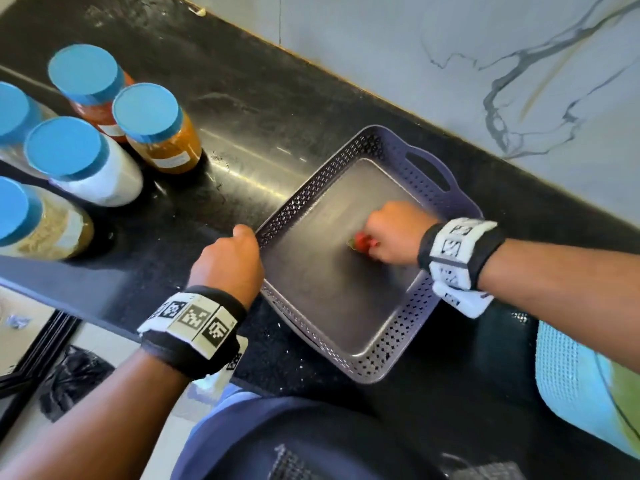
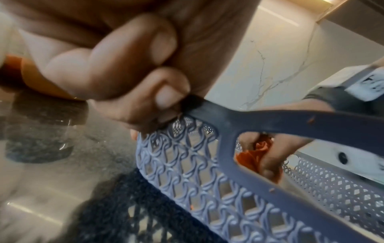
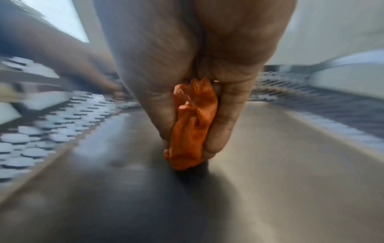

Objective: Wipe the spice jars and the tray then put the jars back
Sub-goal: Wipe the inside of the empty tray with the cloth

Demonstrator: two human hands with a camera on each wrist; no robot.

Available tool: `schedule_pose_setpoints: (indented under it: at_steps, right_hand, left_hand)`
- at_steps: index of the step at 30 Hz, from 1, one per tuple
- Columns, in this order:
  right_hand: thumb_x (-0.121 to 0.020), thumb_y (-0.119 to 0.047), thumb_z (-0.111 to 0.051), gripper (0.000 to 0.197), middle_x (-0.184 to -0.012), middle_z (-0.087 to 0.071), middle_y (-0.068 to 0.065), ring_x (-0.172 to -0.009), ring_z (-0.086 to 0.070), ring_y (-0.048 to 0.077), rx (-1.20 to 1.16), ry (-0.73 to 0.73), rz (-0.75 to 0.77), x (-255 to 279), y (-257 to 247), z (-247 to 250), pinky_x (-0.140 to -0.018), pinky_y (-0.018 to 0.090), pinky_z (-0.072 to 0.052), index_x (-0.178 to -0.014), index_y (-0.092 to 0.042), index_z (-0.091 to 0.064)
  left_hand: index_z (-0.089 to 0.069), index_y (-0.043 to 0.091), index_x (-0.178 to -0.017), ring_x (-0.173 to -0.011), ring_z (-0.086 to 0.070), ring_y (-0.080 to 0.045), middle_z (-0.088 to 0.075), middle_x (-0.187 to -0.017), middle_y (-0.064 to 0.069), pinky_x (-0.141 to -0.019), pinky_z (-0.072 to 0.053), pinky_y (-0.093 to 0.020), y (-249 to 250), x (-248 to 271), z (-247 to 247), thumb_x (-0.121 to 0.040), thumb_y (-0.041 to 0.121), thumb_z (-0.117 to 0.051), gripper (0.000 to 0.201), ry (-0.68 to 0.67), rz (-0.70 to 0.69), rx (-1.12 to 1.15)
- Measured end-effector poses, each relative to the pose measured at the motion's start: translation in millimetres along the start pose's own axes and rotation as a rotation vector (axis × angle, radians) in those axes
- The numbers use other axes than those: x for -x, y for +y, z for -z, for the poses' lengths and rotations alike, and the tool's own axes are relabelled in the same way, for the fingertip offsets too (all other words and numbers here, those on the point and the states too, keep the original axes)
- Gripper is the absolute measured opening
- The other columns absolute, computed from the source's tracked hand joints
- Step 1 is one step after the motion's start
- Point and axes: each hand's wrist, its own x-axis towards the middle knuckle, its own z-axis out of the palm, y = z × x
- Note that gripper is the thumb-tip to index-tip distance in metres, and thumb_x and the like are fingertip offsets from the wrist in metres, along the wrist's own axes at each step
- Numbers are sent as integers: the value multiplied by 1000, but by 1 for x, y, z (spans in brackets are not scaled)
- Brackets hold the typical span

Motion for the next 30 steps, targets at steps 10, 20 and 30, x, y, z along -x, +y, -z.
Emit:
schedule_pose_setpoints:
  at_steps: [10, 20, 30]
  right_hand:
    - [-86, -15, -59, 20, -103, -70, 10, -96, -69, 35, 195, -116, 219, 28, -59, -13, -67, 36, -49, -103, -19, -68]
    - [-88, -24, -59, 10, -102, -71, 5, -95, -67, 31, 80, -55, -164, 16, 39, -12, -69, 29, -41, -92, -27, -67]
    - [-79, -21, -67, 12, -77, -65, 7, -74, -64, 32, 37, -157, 177, 7, -72, 2, -57, 26, -48, -89, -15, -72]
  left_hand:
    - [-29, 14, -99, -89, -69, -44, -70, -95, -21, -68, -46, -44, -11, -4, -5, -100, 4, -45, 19, -37, -94, -134]
    - [-46, 14, -110, -70, -72, -35, -71, -93, -14, -69, -59, -43, -12, -15, 11, -98, 25, -59, 21, -17, 40, 390]
    - [-5, 16, -165, -140, -49, -35, -46, -158, -12, -112, -39, -42, -30, 14, 2, -92, 29, -74, 100, 72, 42, 482]
